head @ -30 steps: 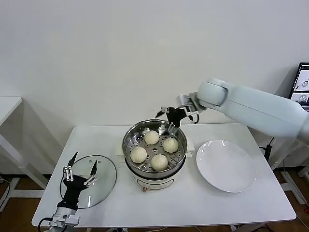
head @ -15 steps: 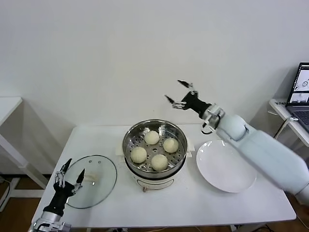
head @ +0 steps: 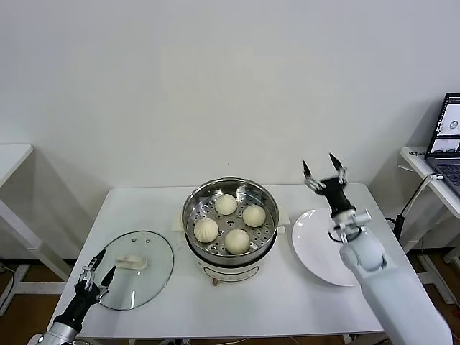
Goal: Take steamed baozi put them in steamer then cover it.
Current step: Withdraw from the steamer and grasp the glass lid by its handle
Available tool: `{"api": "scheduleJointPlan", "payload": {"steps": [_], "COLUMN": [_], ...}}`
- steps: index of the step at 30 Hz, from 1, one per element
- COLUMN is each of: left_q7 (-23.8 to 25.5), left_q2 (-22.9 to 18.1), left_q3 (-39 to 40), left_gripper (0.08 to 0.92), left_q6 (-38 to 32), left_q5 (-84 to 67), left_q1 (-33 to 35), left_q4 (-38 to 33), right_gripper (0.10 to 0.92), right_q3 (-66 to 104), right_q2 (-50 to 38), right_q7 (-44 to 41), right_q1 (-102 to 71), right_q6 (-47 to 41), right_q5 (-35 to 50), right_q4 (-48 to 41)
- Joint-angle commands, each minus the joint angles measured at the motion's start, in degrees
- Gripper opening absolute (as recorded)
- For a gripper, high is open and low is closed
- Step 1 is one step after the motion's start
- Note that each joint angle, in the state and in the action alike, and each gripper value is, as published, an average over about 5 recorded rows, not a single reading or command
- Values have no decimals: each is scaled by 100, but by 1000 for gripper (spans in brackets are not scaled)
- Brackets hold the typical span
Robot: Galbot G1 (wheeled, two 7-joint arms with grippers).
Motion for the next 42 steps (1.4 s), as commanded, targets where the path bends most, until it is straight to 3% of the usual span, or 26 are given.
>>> {"api": "scheduleJointPlan", "payload": {"steps": [1,42], "left_q7": [-424,-581], "left_q2": [-45,-306], "left_q3": [125,757], "left_gripper": [823,823], "left_q6": [-263,506], "left_q5": [665,430], "left_q1": [-110,-1017], "left_q4": [450,937], "right_gripper": [823,823], "right_q3": [1142,1178], "right_q2": [577,955], "right_q7": [198,106], "right_q1": [-1140,-1426], "right_q6": [276,374], "right_q5": [-282,-684], "right_q4": [-23,-131]}}
